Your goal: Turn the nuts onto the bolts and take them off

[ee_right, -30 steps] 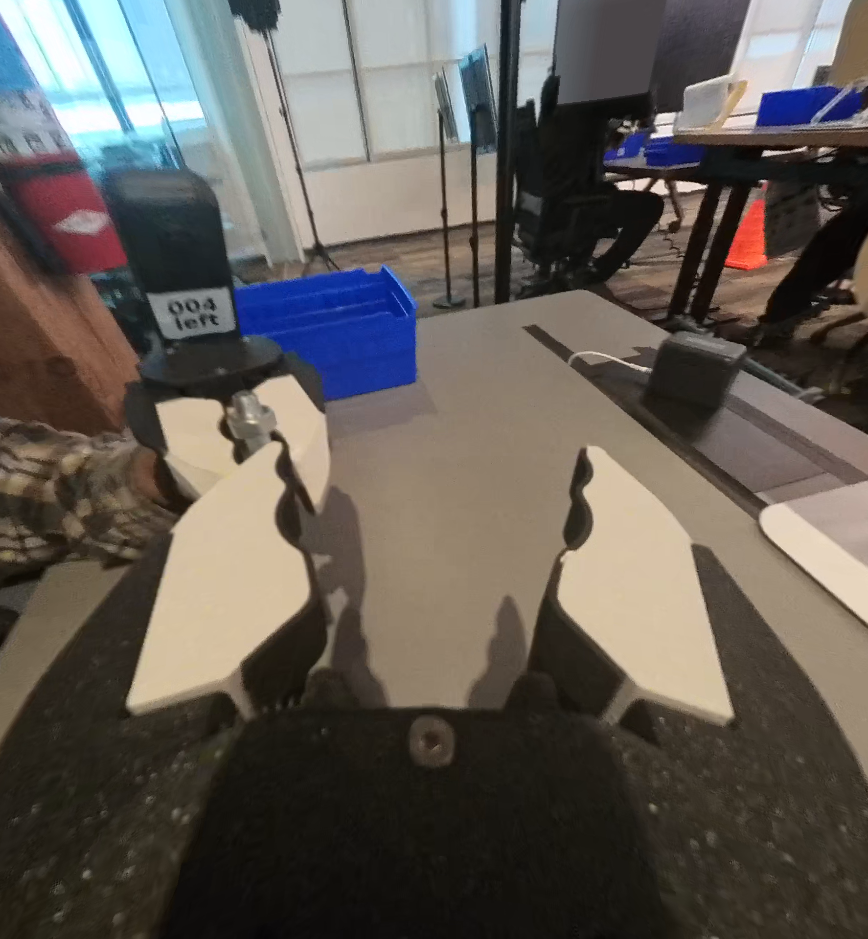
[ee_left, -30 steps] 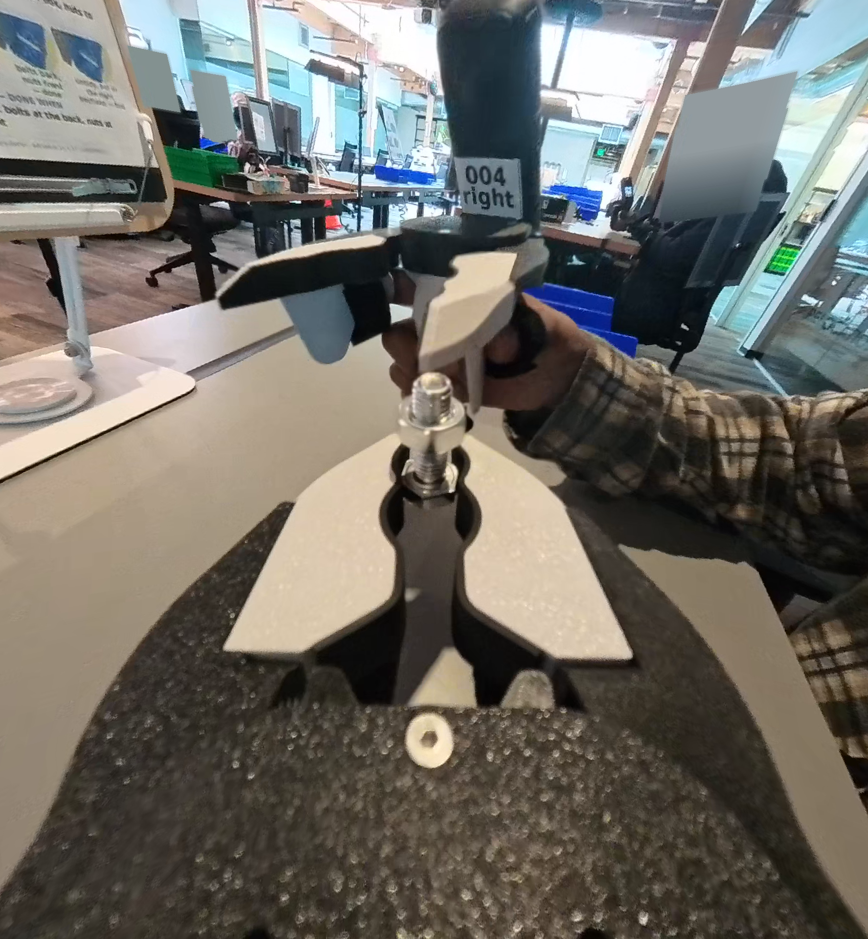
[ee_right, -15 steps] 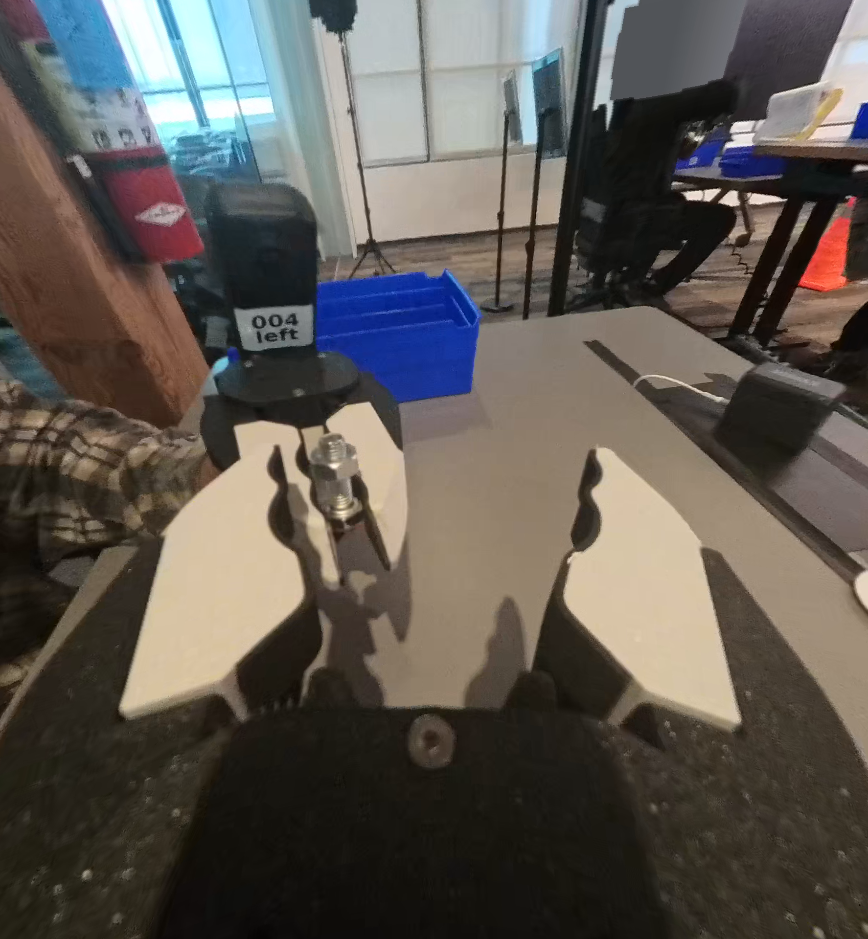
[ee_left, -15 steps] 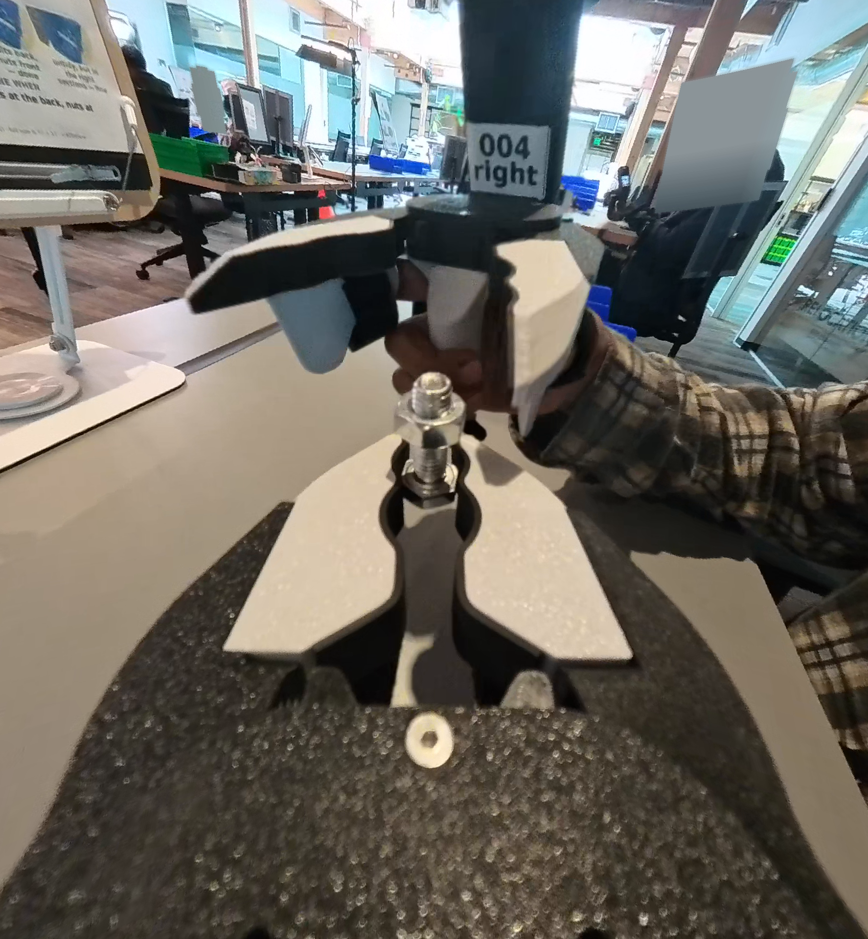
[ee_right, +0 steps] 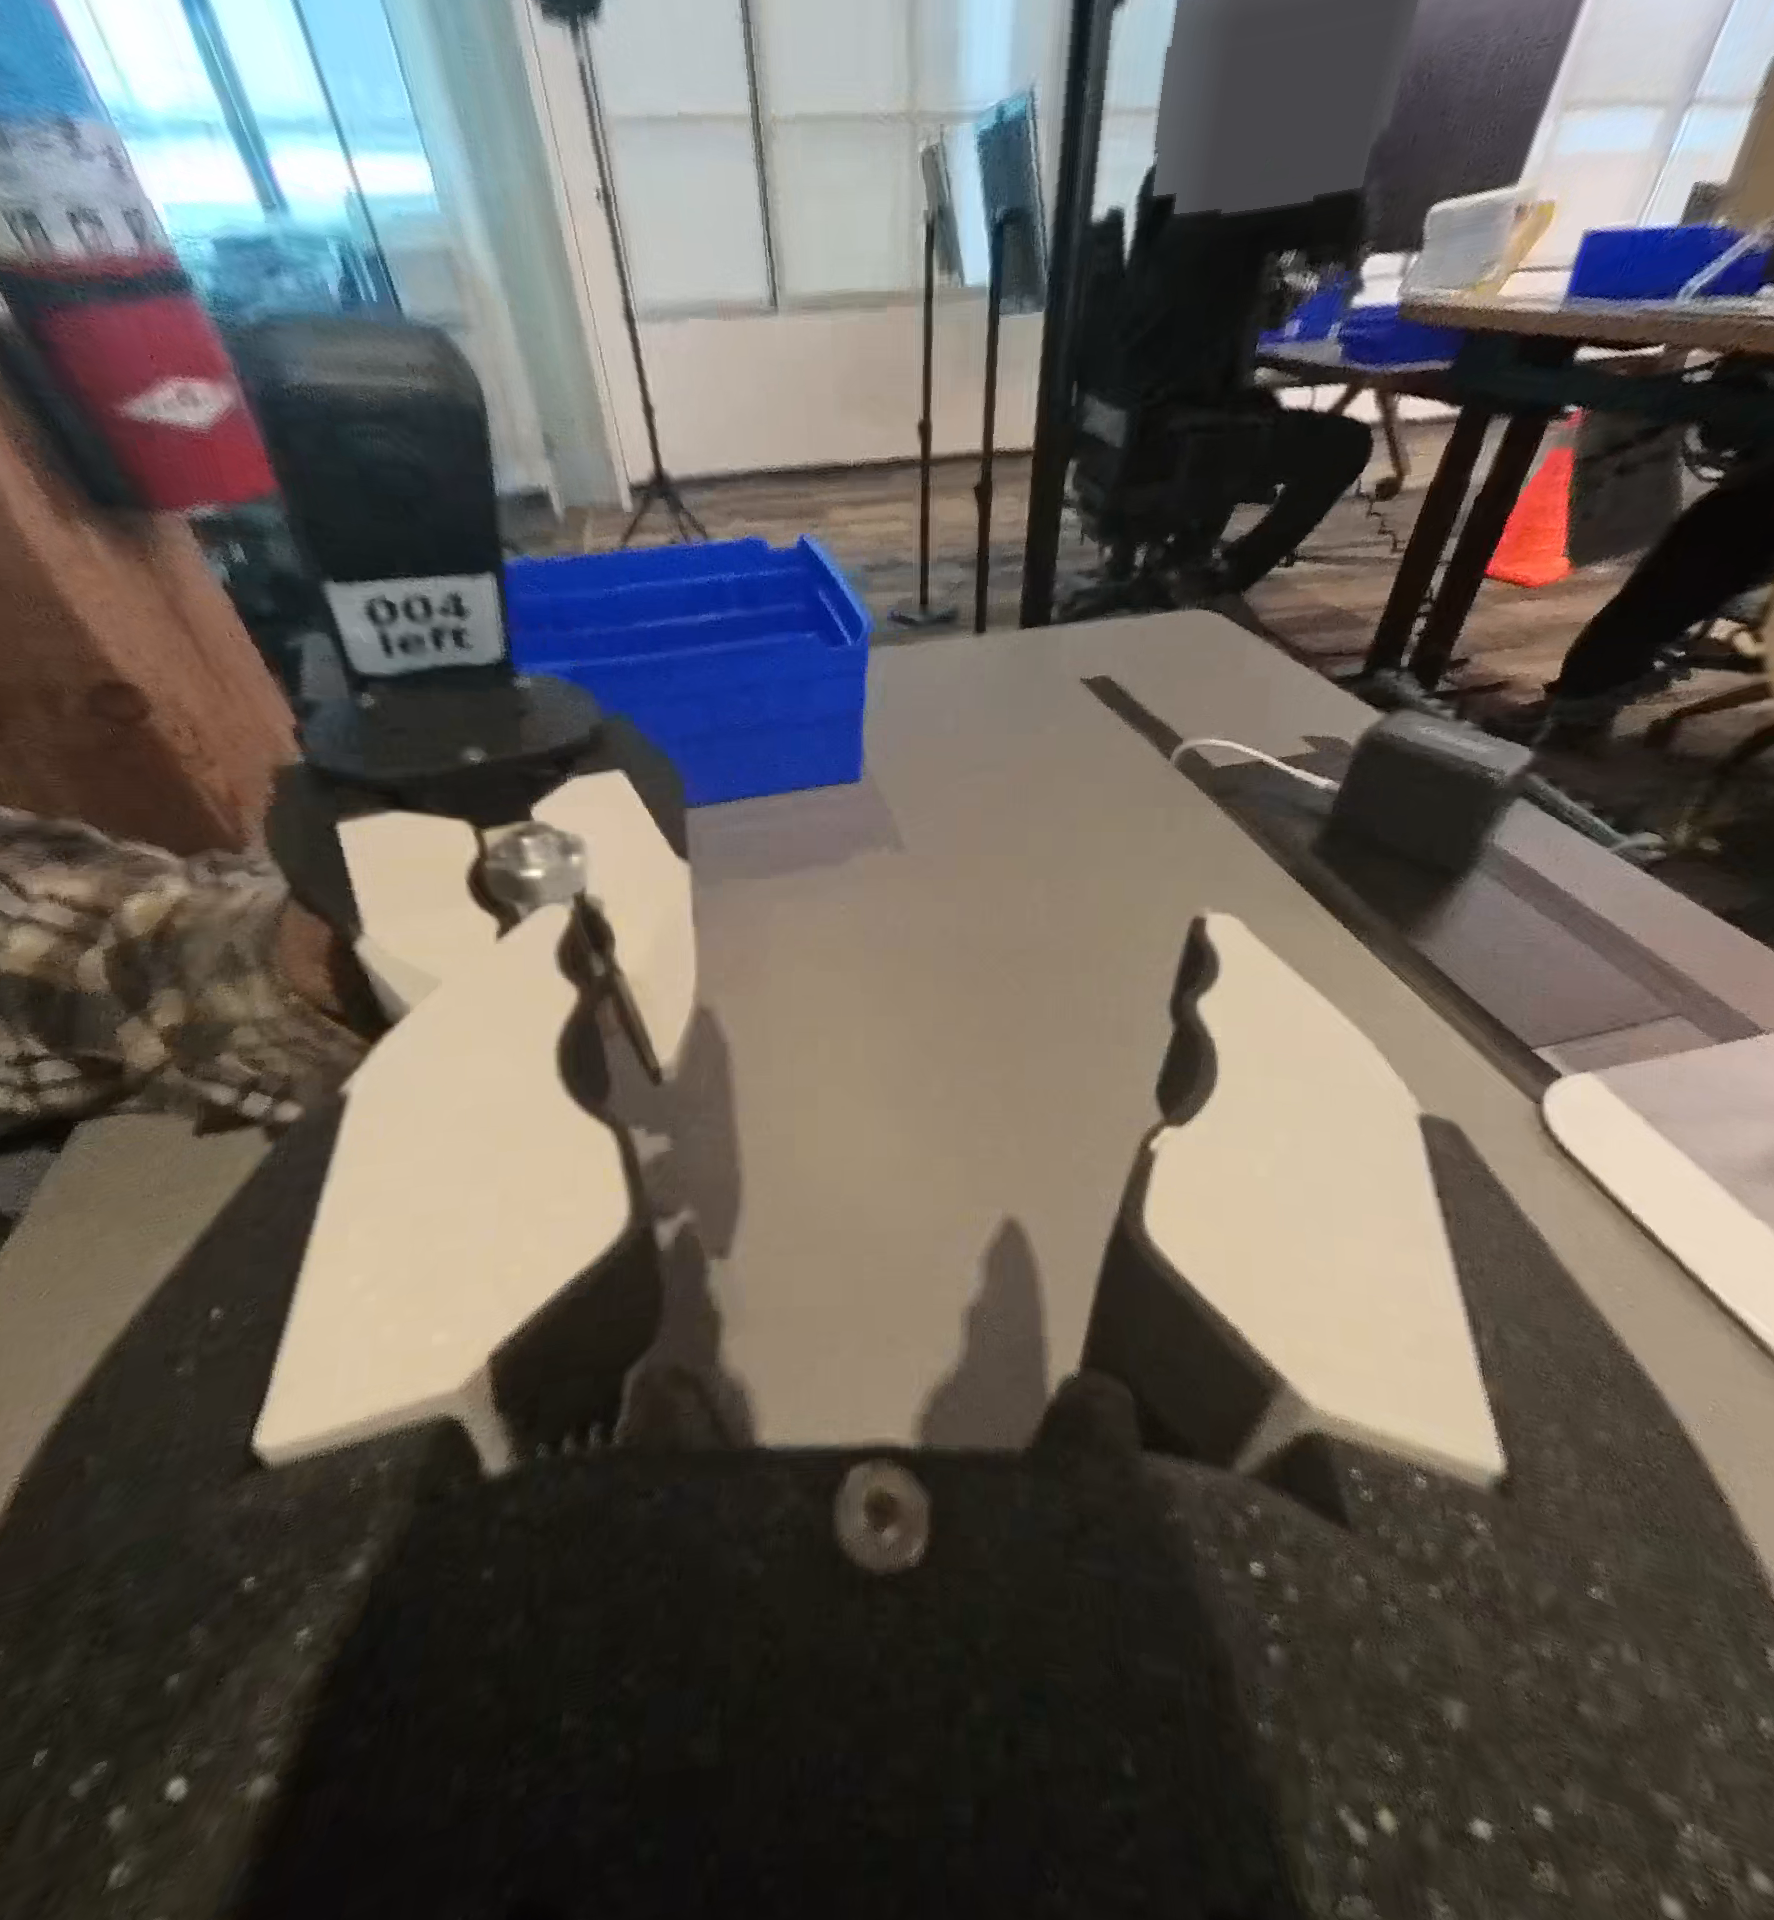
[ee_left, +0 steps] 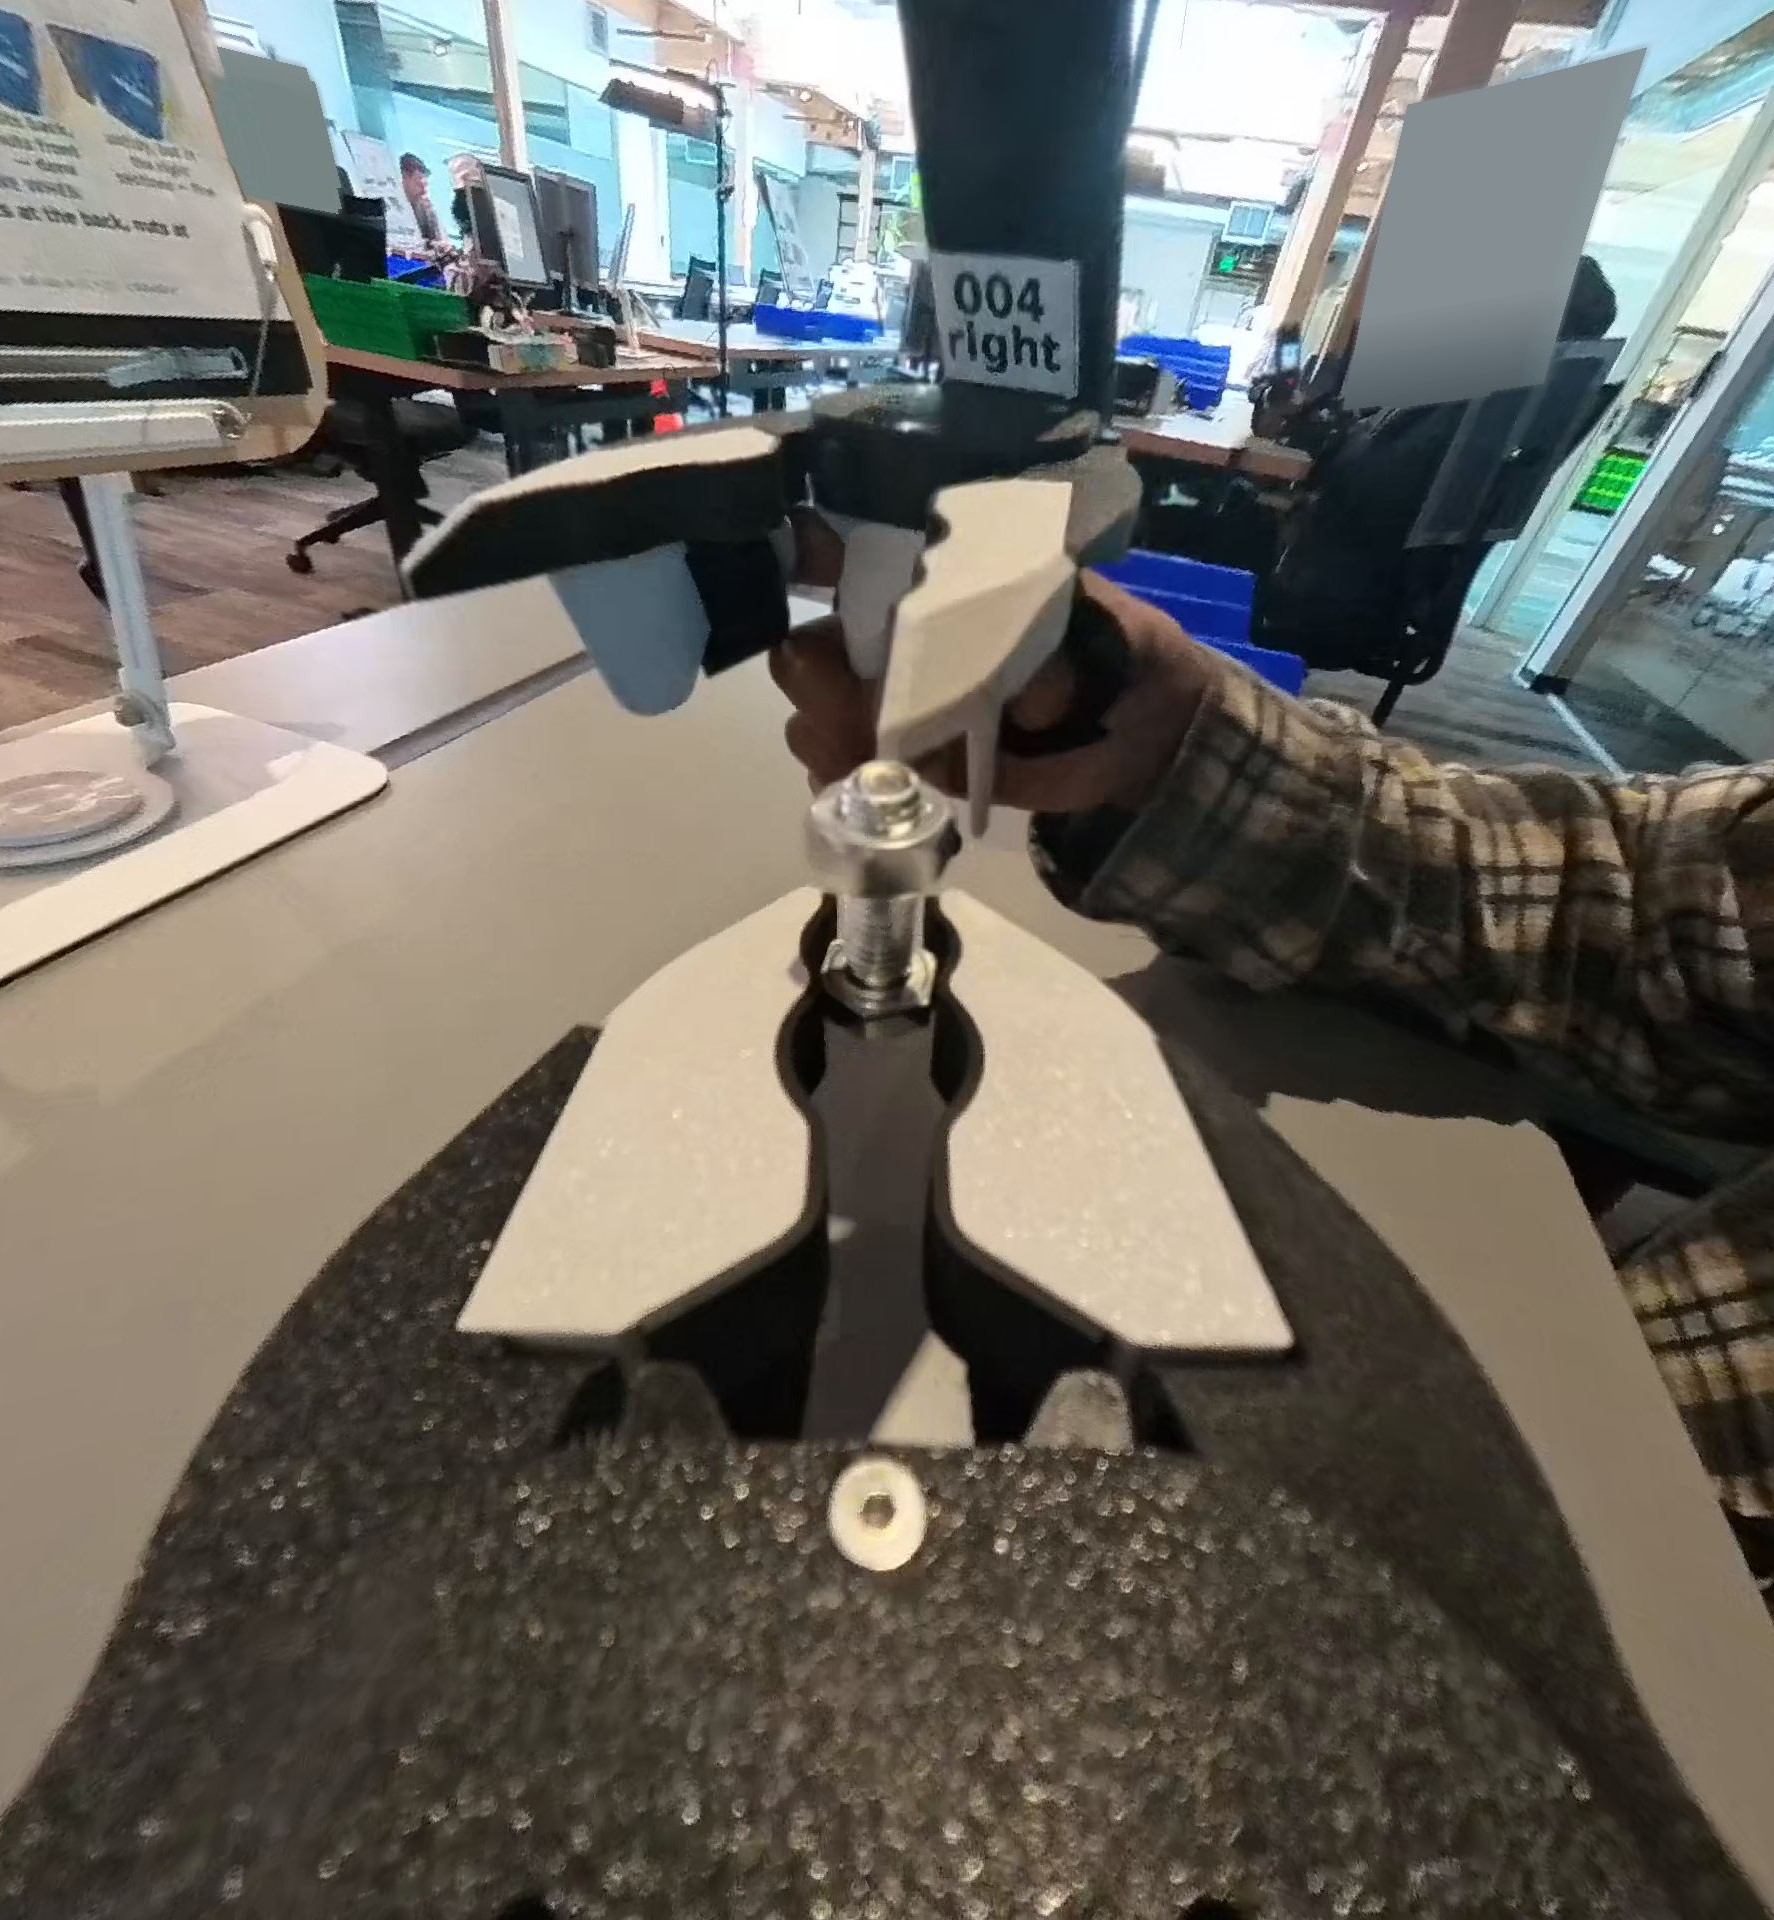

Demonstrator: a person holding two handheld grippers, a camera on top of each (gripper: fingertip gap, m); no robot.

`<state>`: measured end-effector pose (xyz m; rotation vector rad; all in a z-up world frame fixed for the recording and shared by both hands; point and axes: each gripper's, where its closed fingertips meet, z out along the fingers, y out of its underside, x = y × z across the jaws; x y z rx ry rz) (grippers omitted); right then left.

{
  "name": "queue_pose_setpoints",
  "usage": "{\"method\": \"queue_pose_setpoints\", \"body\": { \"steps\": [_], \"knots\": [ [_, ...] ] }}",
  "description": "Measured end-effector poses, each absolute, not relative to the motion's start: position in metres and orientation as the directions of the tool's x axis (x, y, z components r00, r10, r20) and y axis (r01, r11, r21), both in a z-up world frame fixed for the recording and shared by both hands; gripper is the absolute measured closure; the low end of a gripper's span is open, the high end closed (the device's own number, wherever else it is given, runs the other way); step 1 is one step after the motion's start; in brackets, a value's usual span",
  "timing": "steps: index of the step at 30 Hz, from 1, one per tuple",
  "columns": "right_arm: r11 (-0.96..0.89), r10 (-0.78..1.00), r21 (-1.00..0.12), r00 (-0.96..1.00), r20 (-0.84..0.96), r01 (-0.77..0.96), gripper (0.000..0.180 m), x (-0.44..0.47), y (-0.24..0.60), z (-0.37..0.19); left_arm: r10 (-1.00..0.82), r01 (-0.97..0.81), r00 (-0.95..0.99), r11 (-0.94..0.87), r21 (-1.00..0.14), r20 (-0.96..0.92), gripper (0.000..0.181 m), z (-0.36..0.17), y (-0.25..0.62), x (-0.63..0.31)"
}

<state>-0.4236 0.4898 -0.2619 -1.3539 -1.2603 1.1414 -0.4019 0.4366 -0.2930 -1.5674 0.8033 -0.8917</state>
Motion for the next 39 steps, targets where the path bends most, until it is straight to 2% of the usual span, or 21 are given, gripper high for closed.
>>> {"method": "queue_pose_setpoints", "body": {
  "steps": [5, 8, 10, 16, 21, 26, 30, 35, 39],
  "knots": [
    [-0.038, 0.997, -0.992, -0.062, -0.045, 0.12, 0.073, -0.437, 0.462, -0.257, -0.867, -0.044, 0.48, -0.176, -0.983, 0.133, 0.165, -0.297, 0.437, -0.399],
    [-0.021, 0.999, -0.988, -0.024, -0.025, 0.154, 0.07, -0.437, 0.472, -0.265, -0.868, -0.055, 0.481, -0.172, -0.984, 0.124, 0.166, -0.298, 0.436, -0.398],
    [-0.05, 0.999, -0.991, 0.004, -0.049, 0.127, 0.075, -0.426, 0.484, -0.262, -0.867, -0.048, 0.481, -0.17, -0.984, 0.126, 0.166, -0.296, 0.436, -0.4],
    [-0.031, 0.996, -0.993, -0.078, -0.04, 0.114, 0.074, -0.438, 0.46, -0.256, -0.869, -0.052, 0.477, -0.173, -0.983, 0.128, 0.165, -0.298, 0.435, -0.398],
    [-0.041, 0.999, -0.991, -0.016, -0.044, 0.126, 0.075, -0.428, 0.478, -0.261, -0.869, -0.053, 0.481, -0.16, -0.986, 0.115, 0.165, -0.295, 0.435, -0.399],
    [-0.034, 0.997, -0.994, -0.07, -0.041, 0.105, 0.075, -0.434, 0.465, -0.254, -0.87, -0.054, 0.48, -0.161, -0.985, 0.116, 0.165, -0.296, 0.435, -0.399],
    [-0.018, 1.0, -0.989, -0.006, -0.019, 0.145, 0.08, -0.429, 0.479, -0.261, -0.87, -0.058, 0.481, -0.156, -0.986, 0.109, 0.166, -0.295, 0.434, -0.399],
    [-0.038, 0.997, -0.995, -0.068, -0.044, 0.093, 0.077, -0.429, 0.466, -0.25, -0.871, -0.061, 0.48, -0.158, -0.986, 0.11, 0.165, -0.297, 0.434, -0.398],
    [0.006, 0.999, -0.989, -0.039, 0.0, 0.15, 0.075, -0.435, 0.468, -0.26, -0.87, -0.064, 0.481, -0.155, -0.986, 0.105, 0.165, -0.297, 0.434, -0.397]
  ]
}}
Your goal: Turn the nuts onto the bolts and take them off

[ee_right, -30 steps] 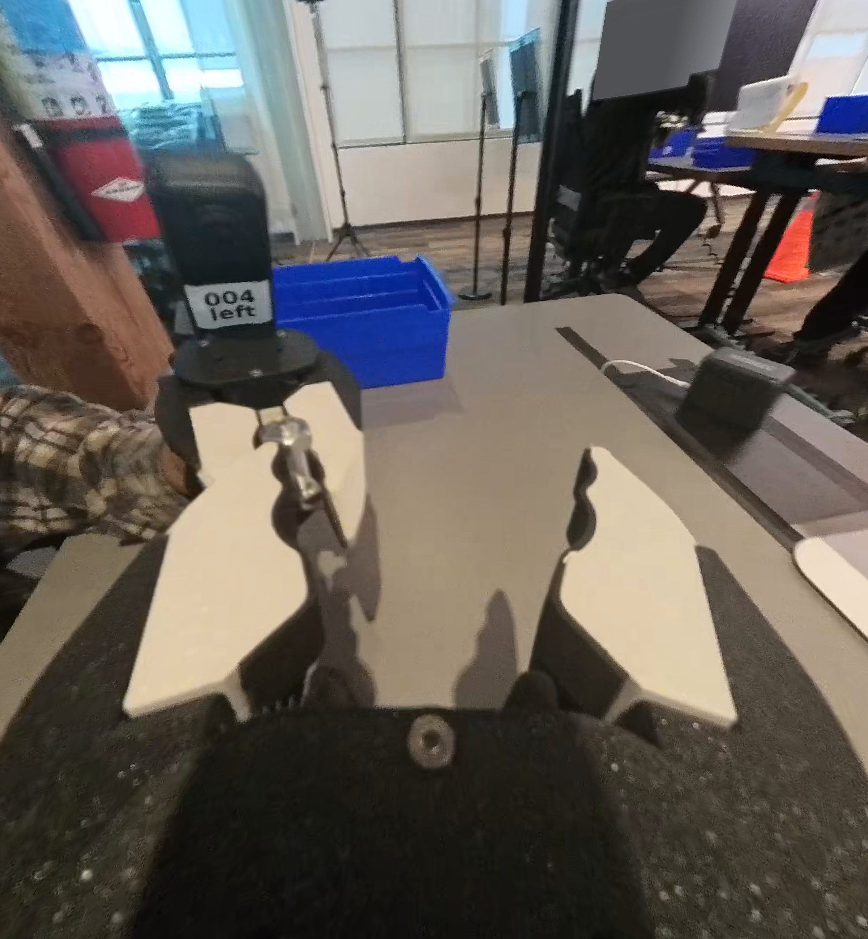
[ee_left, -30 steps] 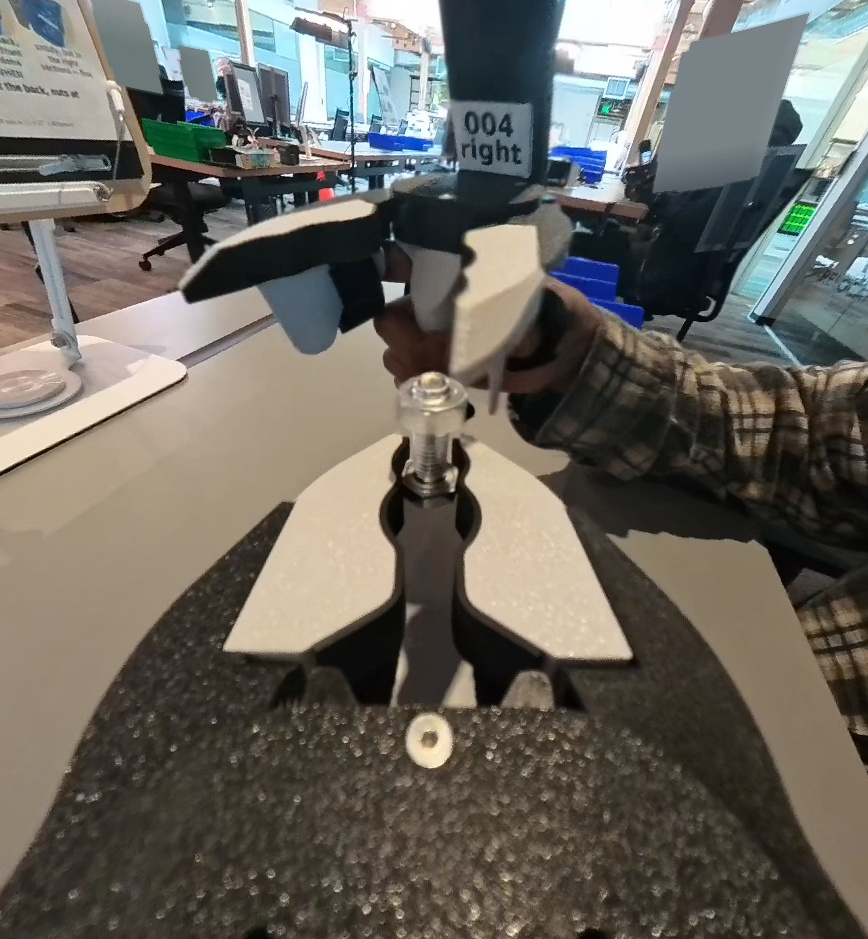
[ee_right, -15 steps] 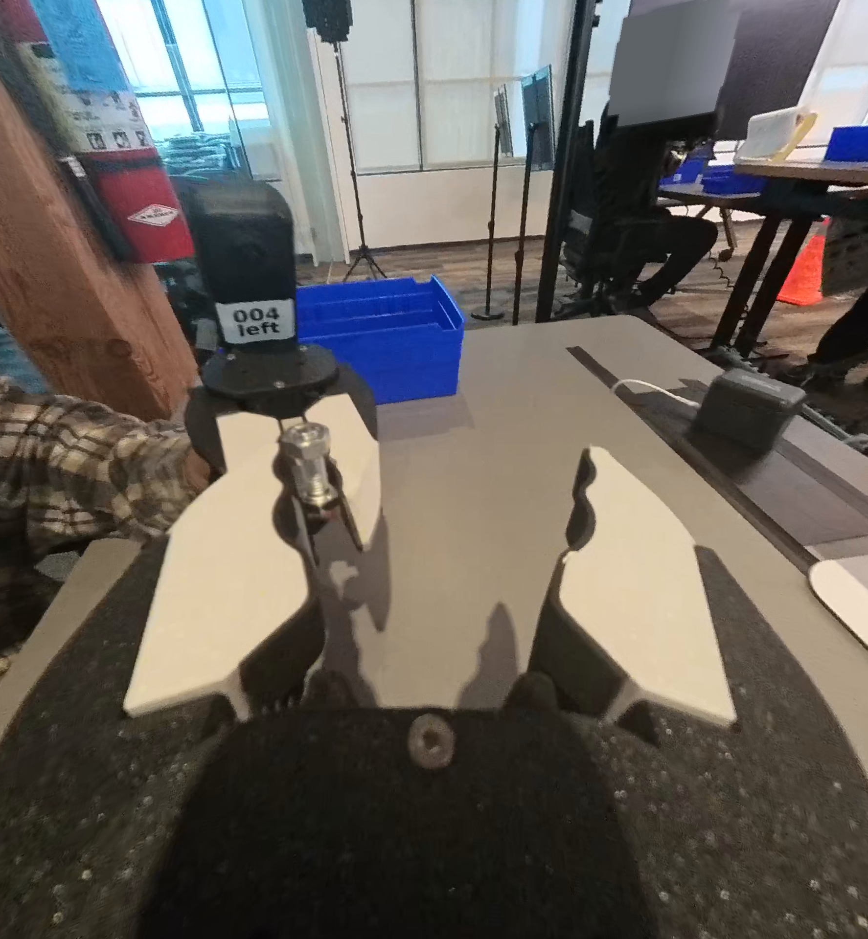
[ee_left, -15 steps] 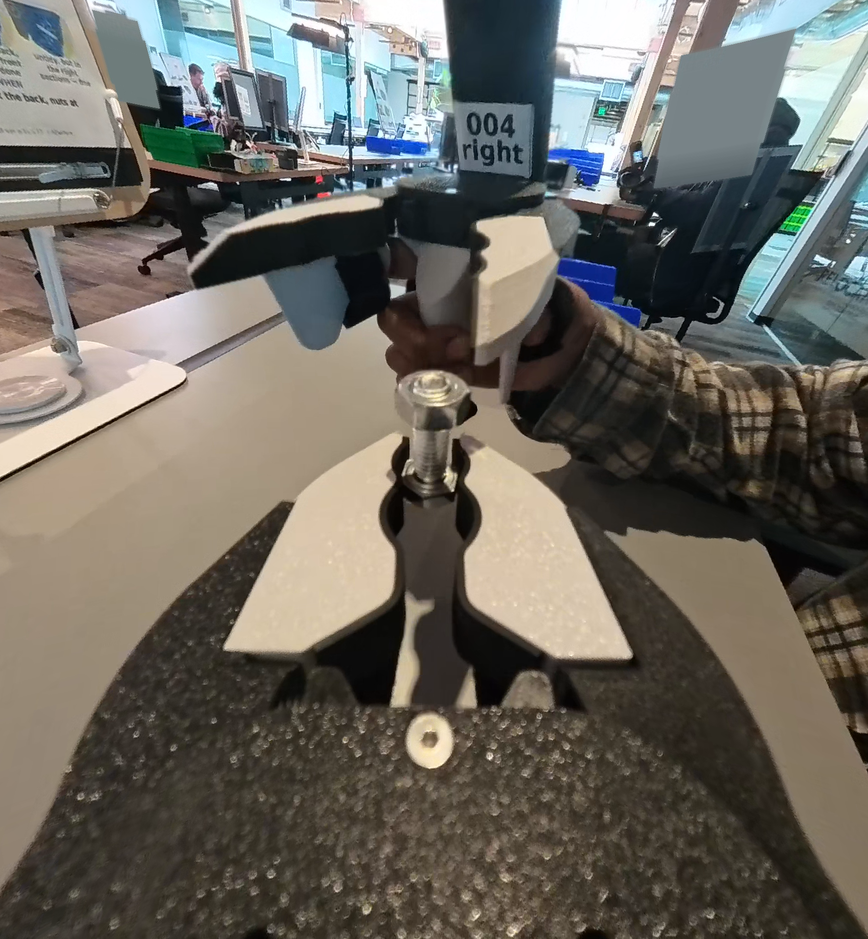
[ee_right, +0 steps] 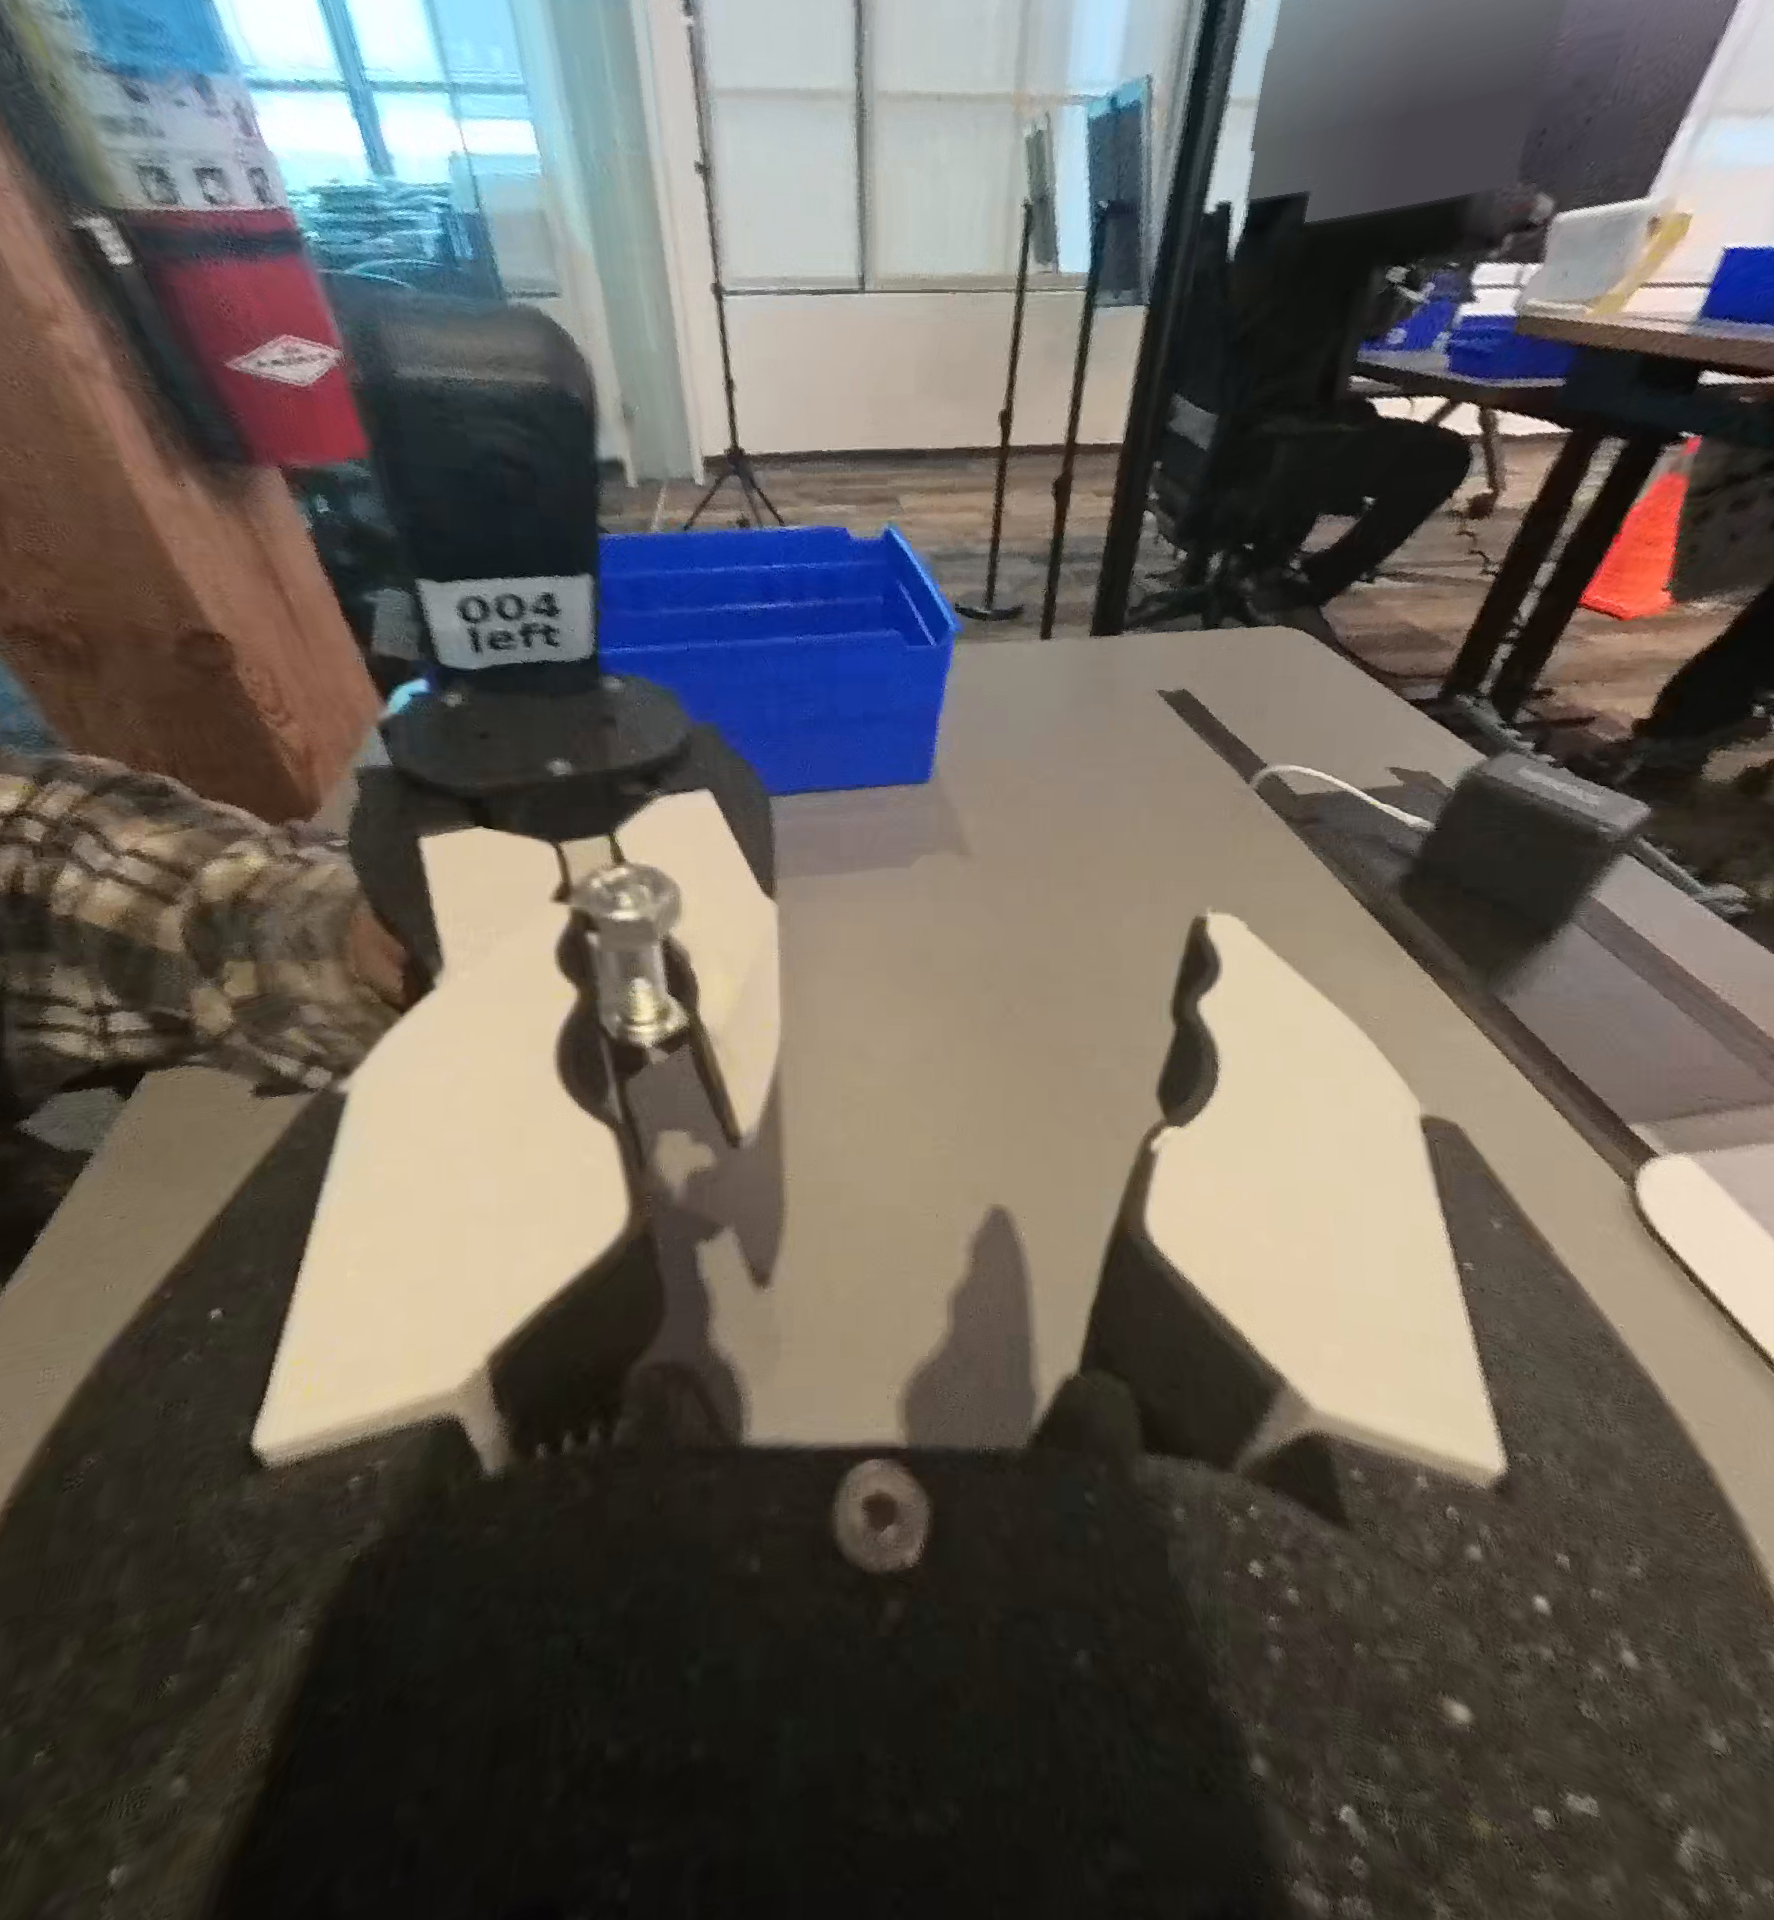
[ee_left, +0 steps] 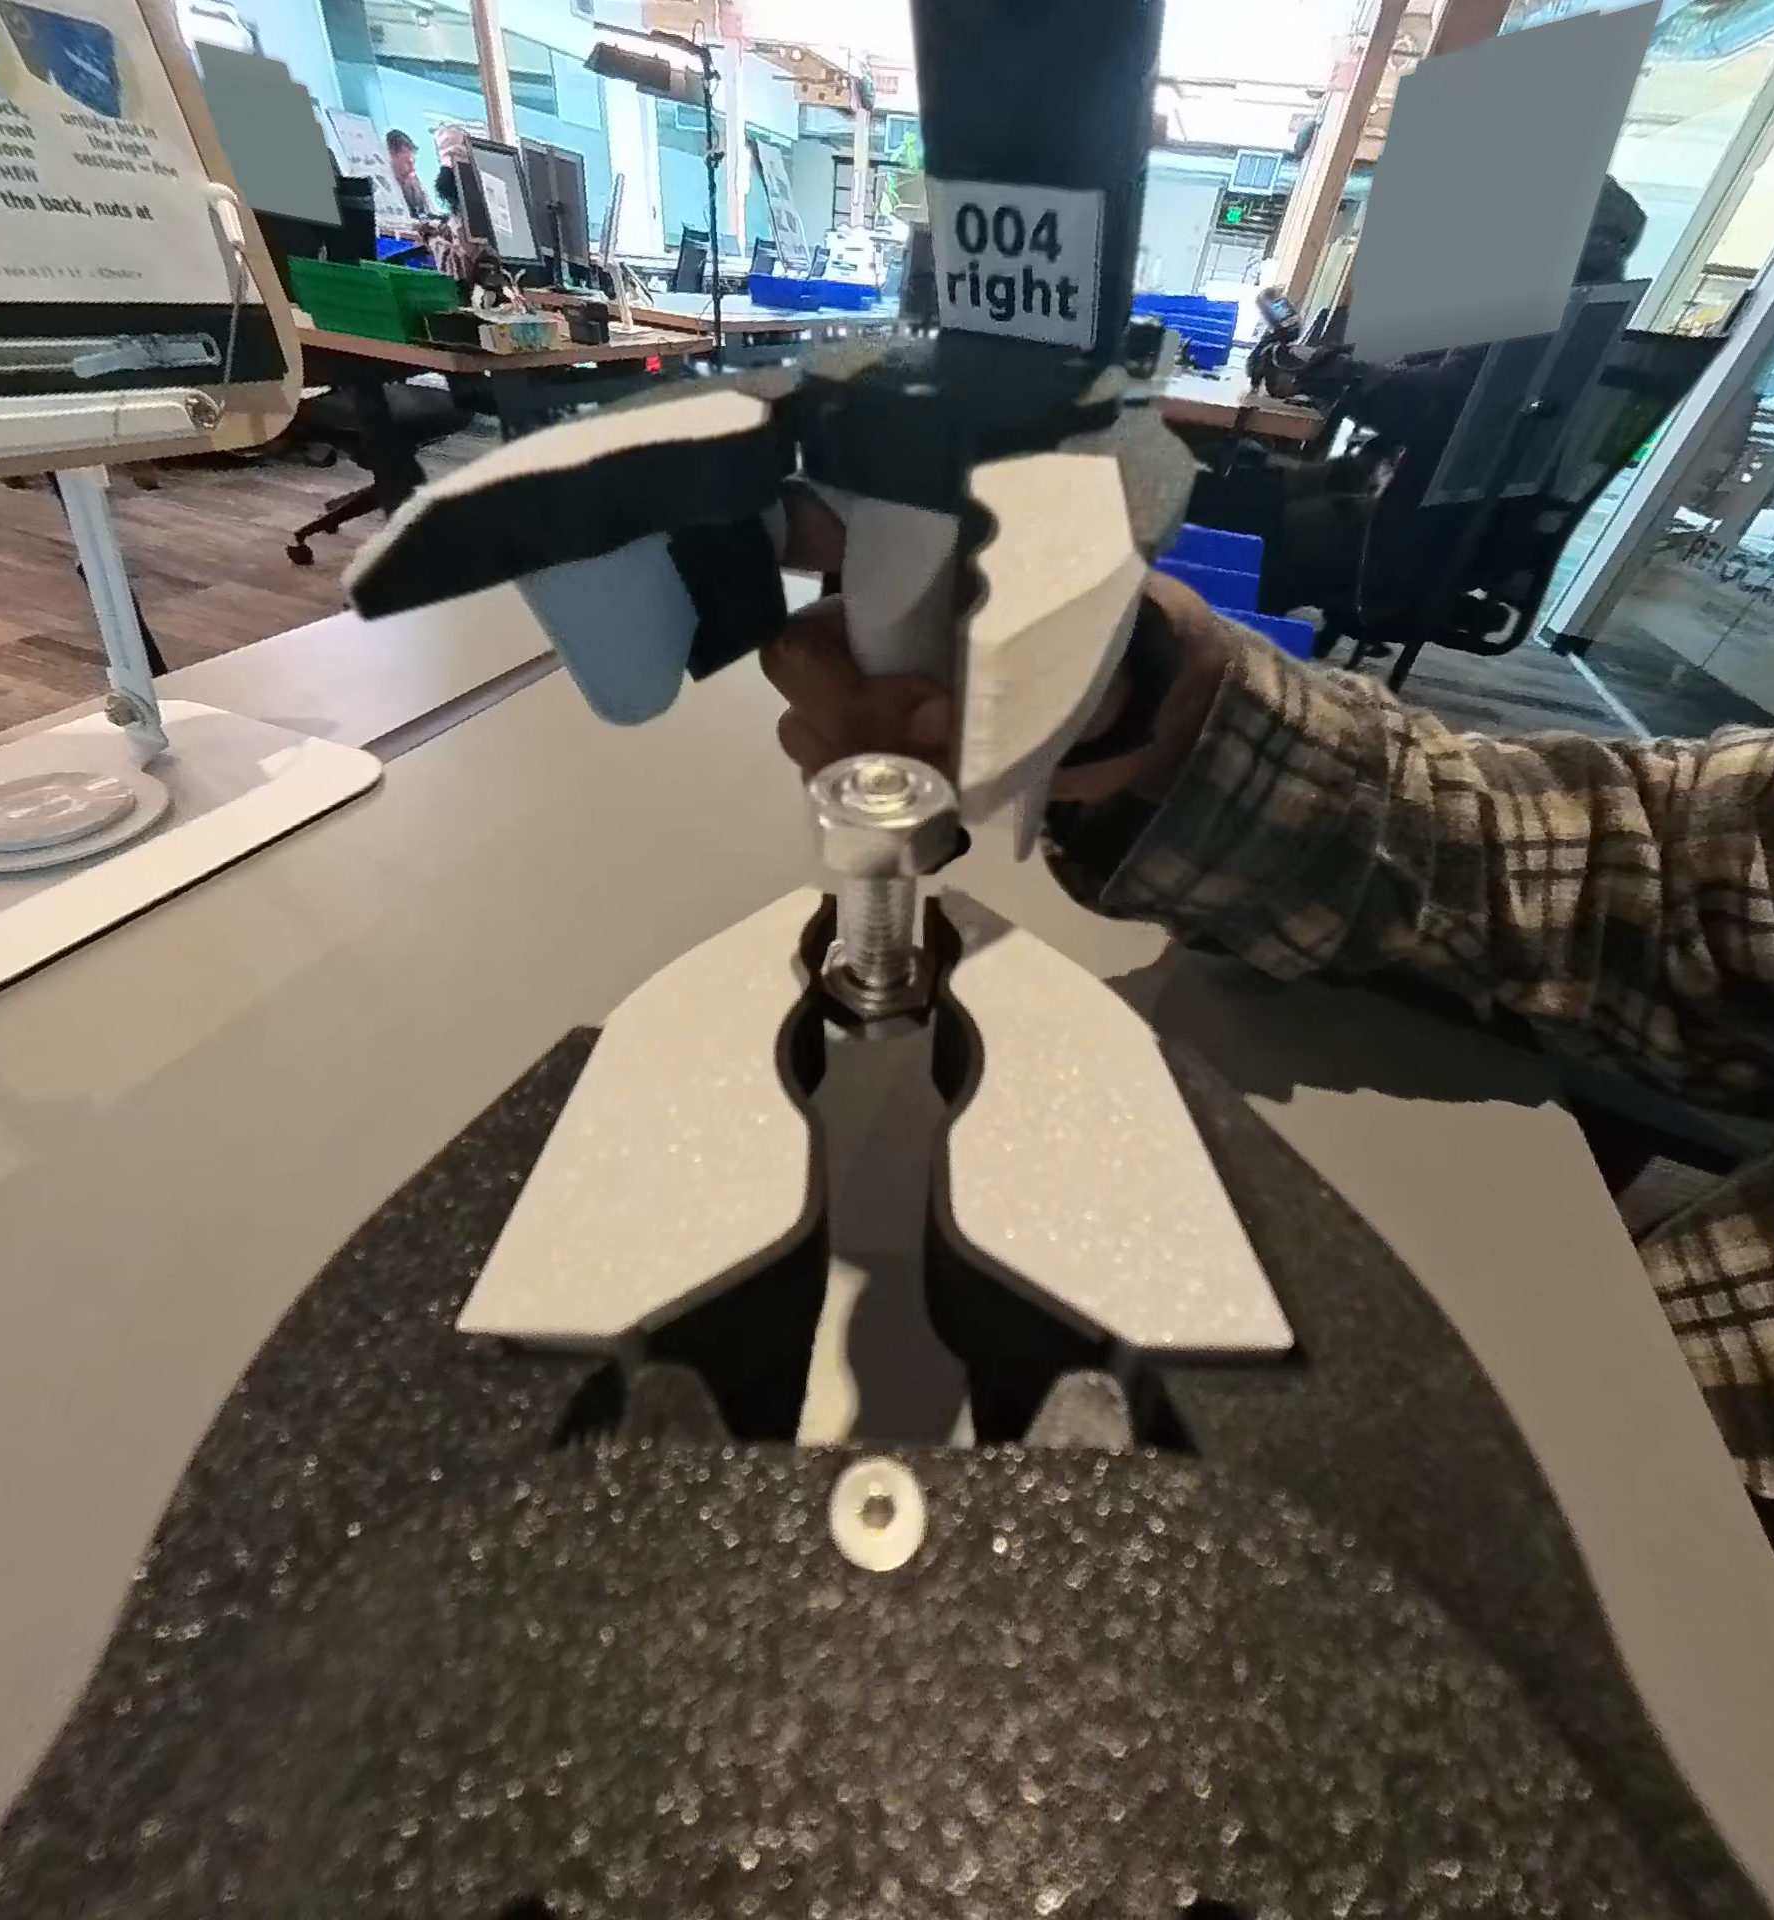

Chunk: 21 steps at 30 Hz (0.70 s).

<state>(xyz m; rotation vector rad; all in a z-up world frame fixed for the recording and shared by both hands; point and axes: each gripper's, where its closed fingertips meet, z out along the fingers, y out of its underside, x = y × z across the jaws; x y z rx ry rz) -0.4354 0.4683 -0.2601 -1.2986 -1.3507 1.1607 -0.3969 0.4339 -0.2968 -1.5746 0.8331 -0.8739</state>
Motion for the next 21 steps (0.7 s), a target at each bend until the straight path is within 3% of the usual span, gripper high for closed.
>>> {"method": "queue_pose_setpoints", "body": {
  "steps": [18, 21],
  "knots": [
    [0.007, 0.997, -0.993, -0.079, -0.003, 0.121, 0.078, -0.434, 0.457, -0.25, -0.869, -0.064, 0.484, -0.154, -0.986, 0.104, 0.166, -0.297, 0.434, -0.397],
    [0.025, 0.994, -0.99, -0.105, 0.01, 0.14, 0.086, -0.44, 0.449, -0.255, -0.869, -0.072, 0.486, -0.149, -0.986, 0.096, 0.166, -0.298, 0.434, -0.396]
  ]
}}
